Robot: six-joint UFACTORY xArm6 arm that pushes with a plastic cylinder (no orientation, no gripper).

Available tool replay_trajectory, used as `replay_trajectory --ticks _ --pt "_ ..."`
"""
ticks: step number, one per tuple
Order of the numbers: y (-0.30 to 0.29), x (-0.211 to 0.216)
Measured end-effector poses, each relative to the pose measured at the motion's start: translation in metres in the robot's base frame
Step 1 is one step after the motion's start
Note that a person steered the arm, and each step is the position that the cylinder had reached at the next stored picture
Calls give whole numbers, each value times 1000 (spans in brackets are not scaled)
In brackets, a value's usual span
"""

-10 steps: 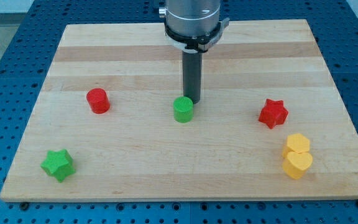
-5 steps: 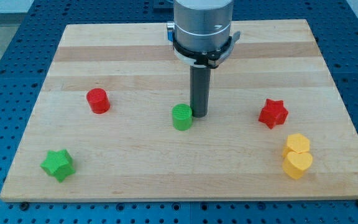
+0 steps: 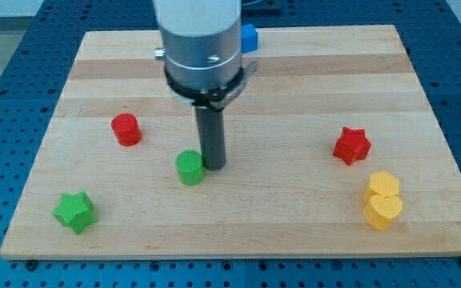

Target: Move the green circle to the green star

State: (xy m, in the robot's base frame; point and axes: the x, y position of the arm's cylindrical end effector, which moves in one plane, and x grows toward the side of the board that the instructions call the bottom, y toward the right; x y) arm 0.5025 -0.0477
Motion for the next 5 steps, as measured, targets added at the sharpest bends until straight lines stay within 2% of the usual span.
replay_trajectory --ticks 5 --pt "-100 42"
